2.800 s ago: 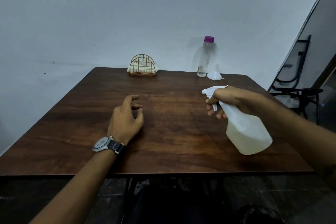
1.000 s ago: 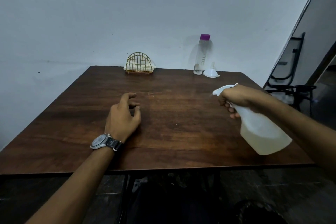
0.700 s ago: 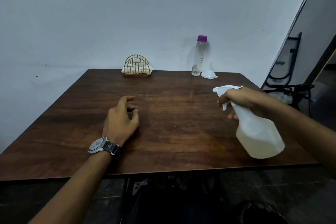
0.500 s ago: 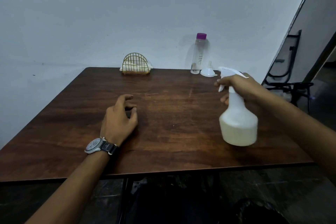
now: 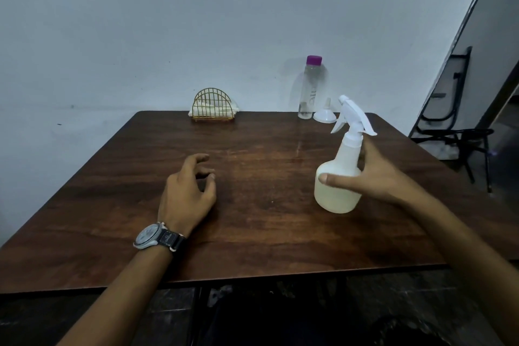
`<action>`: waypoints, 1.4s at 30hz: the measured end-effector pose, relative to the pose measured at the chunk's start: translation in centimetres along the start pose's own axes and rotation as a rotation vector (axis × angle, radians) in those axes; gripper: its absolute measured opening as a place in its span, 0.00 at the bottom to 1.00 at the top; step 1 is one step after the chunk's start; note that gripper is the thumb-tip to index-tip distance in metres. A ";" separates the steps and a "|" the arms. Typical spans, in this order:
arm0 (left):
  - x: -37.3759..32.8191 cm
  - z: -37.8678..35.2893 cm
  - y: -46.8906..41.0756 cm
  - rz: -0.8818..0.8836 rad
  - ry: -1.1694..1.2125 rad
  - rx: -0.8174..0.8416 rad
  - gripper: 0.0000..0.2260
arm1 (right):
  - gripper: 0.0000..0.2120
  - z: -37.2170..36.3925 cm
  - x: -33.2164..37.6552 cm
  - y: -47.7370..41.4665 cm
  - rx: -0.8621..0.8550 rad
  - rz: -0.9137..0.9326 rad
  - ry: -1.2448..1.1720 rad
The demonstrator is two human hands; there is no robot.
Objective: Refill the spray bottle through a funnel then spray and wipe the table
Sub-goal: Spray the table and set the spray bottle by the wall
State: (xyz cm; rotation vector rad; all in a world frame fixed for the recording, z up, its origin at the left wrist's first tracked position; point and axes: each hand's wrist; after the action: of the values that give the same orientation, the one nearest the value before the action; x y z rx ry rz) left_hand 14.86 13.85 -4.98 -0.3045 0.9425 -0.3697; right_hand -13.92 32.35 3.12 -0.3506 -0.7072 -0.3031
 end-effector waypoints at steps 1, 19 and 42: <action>0.0 0.0 0.0 -0.005 -0.003 0.005 0.18 | 0.55 -0.2 -0.7 0.4 0.007 -0.033 0.021; 0.2 -3.5 -4.9 0.106 -0.042 0.175 0.20 | 0.38 -1.9 -1.2 -3.6 -0.111 0.022 0.098; 1.1 -4.3 -5.6 0.105 0.059 0.087 0.18 | 0.44 -9.8 -2.7 -33.6 -0.212 0.016 0.154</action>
State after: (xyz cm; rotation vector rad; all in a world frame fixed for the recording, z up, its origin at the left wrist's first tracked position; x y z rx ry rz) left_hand 10.90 7.96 -5.83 -0.1645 0.9929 -0.3232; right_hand -23.15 -1.48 1.43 -0.5285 -0.5221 -0.3874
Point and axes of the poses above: each hand's wrist, its own y-axis away from the middle knuckle, its own z-axis out of the back of the hand, x = y × z, and after that the axes turned 12 degrees about z, right-handed
